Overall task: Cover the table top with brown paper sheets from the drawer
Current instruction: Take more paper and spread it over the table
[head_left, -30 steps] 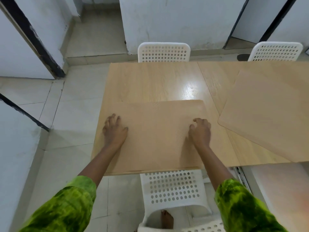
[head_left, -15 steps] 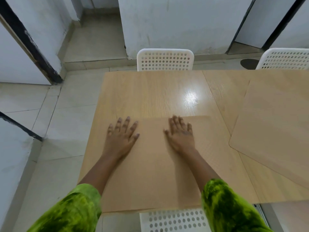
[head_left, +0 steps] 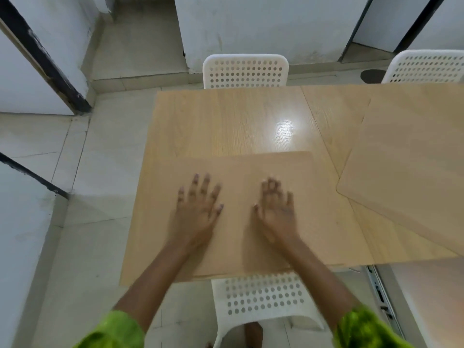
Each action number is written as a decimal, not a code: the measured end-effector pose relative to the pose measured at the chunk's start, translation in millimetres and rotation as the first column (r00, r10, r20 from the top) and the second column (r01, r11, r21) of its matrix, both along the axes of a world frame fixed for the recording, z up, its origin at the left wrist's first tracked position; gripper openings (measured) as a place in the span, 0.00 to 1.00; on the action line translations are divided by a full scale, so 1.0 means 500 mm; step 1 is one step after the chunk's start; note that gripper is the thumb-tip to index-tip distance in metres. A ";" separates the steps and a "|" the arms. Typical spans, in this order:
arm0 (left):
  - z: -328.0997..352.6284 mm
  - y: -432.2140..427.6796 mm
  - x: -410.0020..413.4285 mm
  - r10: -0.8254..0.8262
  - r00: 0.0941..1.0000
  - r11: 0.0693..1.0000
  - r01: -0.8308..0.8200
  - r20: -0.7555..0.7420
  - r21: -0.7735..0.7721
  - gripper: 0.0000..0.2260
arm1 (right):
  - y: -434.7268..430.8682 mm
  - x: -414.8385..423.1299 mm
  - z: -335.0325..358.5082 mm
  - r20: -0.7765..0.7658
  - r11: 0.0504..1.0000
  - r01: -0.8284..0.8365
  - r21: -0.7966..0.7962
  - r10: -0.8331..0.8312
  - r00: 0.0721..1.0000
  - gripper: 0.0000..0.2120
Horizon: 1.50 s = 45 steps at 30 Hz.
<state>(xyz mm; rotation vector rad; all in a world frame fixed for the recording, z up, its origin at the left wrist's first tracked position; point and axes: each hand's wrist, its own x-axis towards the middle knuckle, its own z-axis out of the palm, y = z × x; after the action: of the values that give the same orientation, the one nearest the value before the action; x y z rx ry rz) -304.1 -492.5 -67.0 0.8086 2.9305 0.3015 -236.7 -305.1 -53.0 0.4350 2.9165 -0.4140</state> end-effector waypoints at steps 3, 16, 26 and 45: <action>-0.034 0.027 0.113 -0.052 0.998 0.997 0.054 0.038 -0.050 0.28 | -0.076 0.065 -0.027 0.030 0.996 -0.077 -0.047 0.078 0.996 0.40; -0.053 -0.114 0.066 0.212 0.977 0.966 -0.212 -0.015 -0.149 0.30 | 0.123 0.127 -0.051 0.022 0.989 0.114 0.097 -0.117 0.993 0.40; 0.001 -0.069 0.071 0.260 0.960 0.956 -0.241 0.105 -0.168 0.29 | 0.142 0.131 -0.018 -0.028 0.970 0.164 -0.180 -0.171 0.985 0.27; 0.087 0.638 0.178 0.063 0.780 0.959 -0.220 0.622 0.179 0.24 | 0.583 0.273 0.033 0.084 0.986 0.168 -0.012 -0.166 0.982 0.18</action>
<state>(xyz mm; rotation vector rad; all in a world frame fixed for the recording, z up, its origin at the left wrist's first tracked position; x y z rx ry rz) -214.9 -173.7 -23.5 0.3922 2.3521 0.7863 -100.2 -13.6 -36.6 0.6808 2.8035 -0.4351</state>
